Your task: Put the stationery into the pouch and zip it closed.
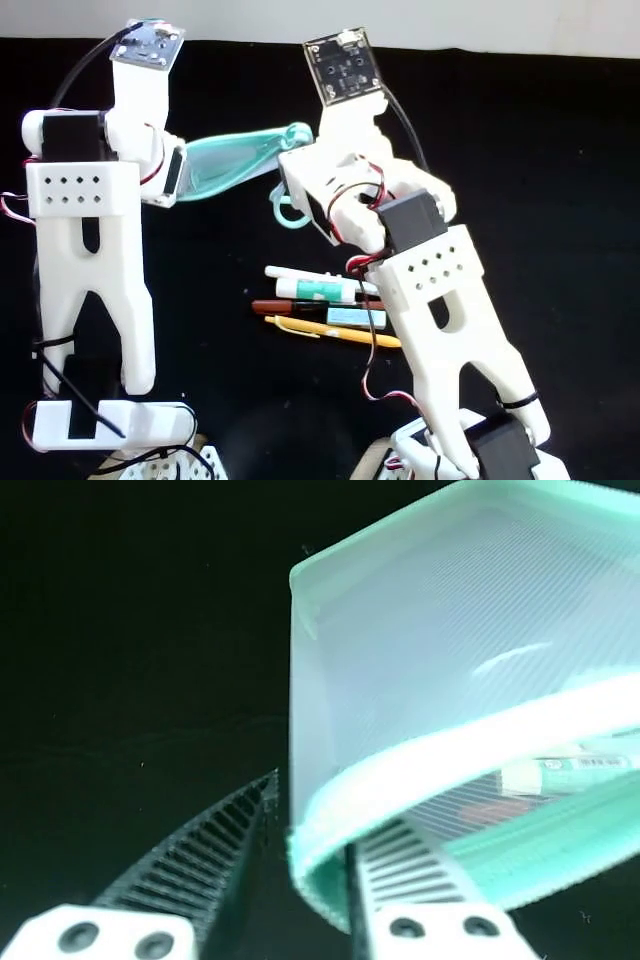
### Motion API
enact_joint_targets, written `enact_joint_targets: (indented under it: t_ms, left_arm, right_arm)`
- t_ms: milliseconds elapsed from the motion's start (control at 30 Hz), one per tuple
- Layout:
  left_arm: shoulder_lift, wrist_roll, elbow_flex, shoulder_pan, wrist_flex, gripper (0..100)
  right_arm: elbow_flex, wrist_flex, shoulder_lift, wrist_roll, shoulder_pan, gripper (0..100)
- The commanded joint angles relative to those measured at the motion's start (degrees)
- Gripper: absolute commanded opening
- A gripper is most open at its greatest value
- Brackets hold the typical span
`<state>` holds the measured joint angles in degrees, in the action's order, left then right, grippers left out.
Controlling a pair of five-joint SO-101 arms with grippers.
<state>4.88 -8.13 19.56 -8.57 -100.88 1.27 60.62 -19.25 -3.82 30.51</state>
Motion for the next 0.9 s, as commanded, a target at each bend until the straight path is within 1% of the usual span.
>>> enact_joint_targets:
  t_ms: [0,300,500,567,700,767,867]
  left_arm:
    - [2.24,-0.35,1.63,-1.19,-0.35,1]
    - [2.24,-0.26,0.04,-1.80,-0.35,1]
    - [2.24,2.90,0.13,-1.27,-0.35,1]
    - [2.24,2.99,0.40,-0.04,-0.35,1]
    - [2.15,5.80,0.66,4.44,-0.09,1]
    - [2.07,5.98,0.57,6.90,0.00,1]
    - [2.07,9.14,0.57,9.98,0.09,1]
  right_arm:
    - [-2.42,0.04,-0.04,-0.26,-1.80,0.6]
    - [-2.33,0.04,-0.22,-0.44,-2.07,0.6]
    - [-2.24,0.04,0.04,-0.44,-2.15,0.6]
    - [-2.24,0.04,0.04,-0.18,-2.15,0.6]
    - [-2.15,0.40,0.13,0.70,-2.33,1.1]
    - [-1.19,1.10,0.04,2.46,-3.12,5.0]
    - [0.40,3.56,-0.40,2.90,-4.26,17.7]
